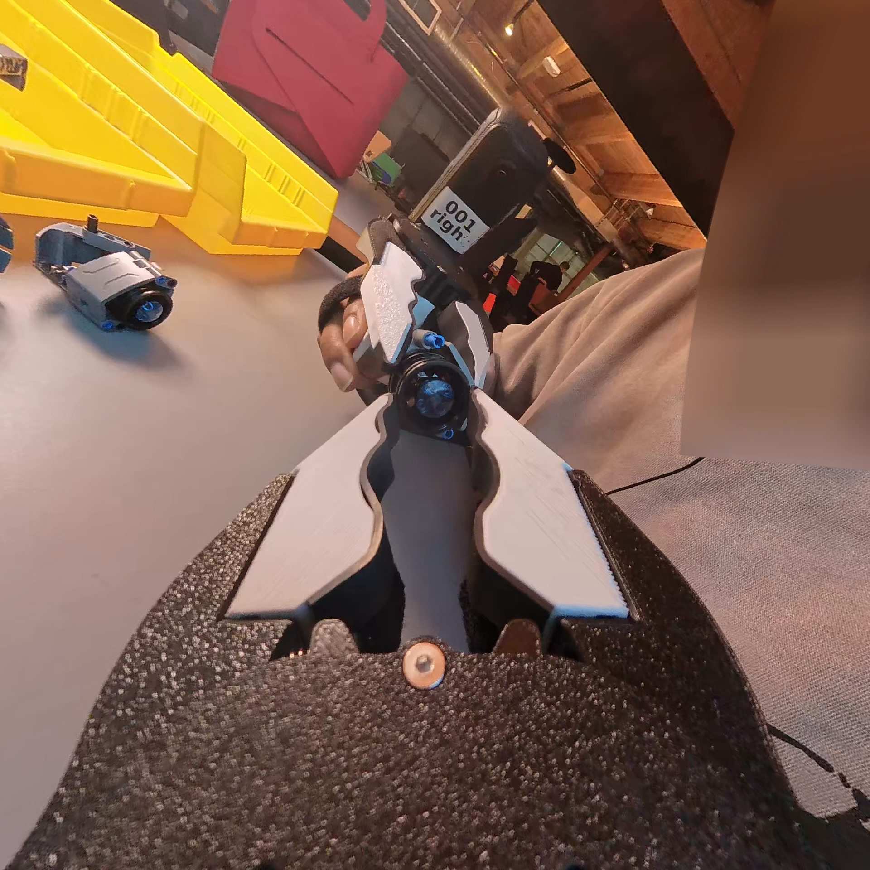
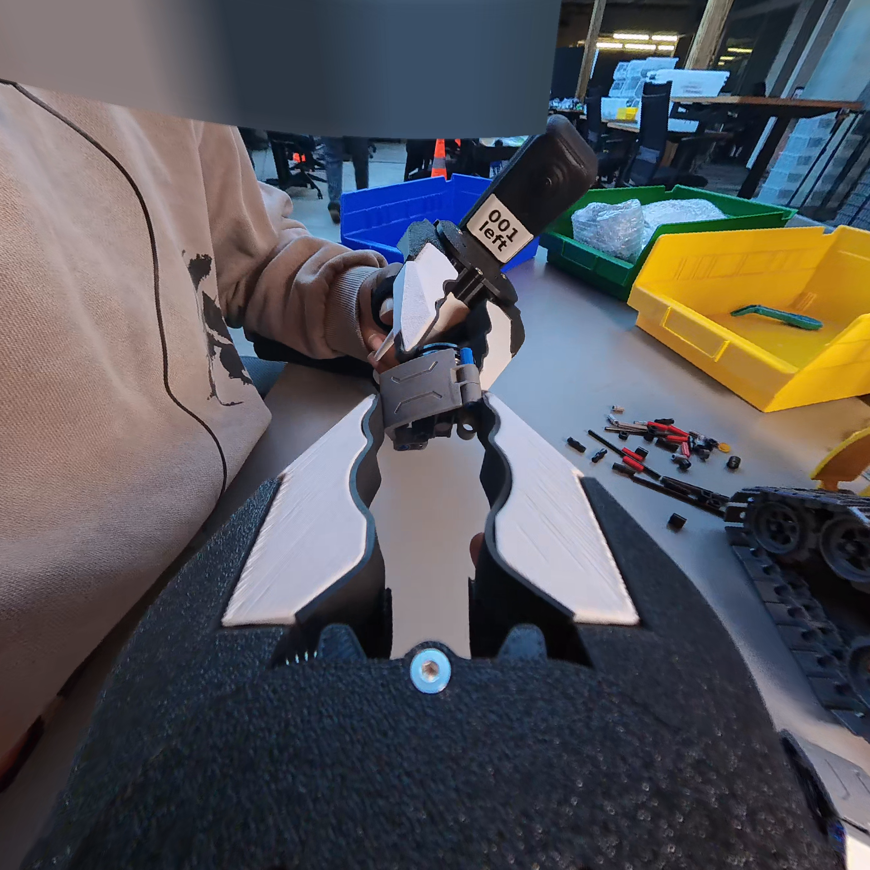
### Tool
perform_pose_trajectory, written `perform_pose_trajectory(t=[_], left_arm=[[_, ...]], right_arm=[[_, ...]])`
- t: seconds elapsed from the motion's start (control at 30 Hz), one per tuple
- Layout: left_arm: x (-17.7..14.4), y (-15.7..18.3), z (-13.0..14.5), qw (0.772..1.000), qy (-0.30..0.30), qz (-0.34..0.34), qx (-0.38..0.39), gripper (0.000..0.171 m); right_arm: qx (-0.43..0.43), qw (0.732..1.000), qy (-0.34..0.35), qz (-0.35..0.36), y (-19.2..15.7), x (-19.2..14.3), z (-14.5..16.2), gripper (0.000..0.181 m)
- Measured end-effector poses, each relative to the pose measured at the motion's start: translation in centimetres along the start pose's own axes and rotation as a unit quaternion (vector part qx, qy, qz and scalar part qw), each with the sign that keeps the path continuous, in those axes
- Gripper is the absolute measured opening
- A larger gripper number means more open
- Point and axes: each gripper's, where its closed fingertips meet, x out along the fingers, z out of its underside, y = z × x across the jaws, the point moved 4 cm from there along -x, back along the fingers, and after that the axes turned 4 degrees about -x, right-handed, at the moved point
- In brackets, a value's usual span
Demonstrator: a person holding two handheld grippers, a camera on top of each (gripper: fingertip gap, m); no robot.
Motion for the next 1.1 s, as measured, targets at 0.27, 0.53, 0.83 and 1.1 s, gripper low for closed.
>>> perform_pose_trajectory(t=[0.27,0.53,0.83,1.1], left_arm=[[-0.4,-0.1,-0.1,1.000,0.003,-0.008,0.008,0.026],[-0.4,-0.6,-0.1,0.999,0.011,0.016,-0.025,0.026],[-3.5,-1.7,-2.7,0.990,0.114,0.035,-0.077,0.027],[-1.8,-1.1,-1.4,0.992,0.086,0.060,-0.075,0.029]], right_arm=[[0.006,1.000,-0.008,-0.003,0.0,-0.3,0.5,0.035],[0.006,1.000,-0.010,-0.002,0.2,-0.3,0.7,0.033],[-0.019,0.996,0.015,0.084,2.2,-1.8,0.1,0.014],[-0.057,0.992,-0.002,0.114,1.2,0.4,0.2,0.054]])
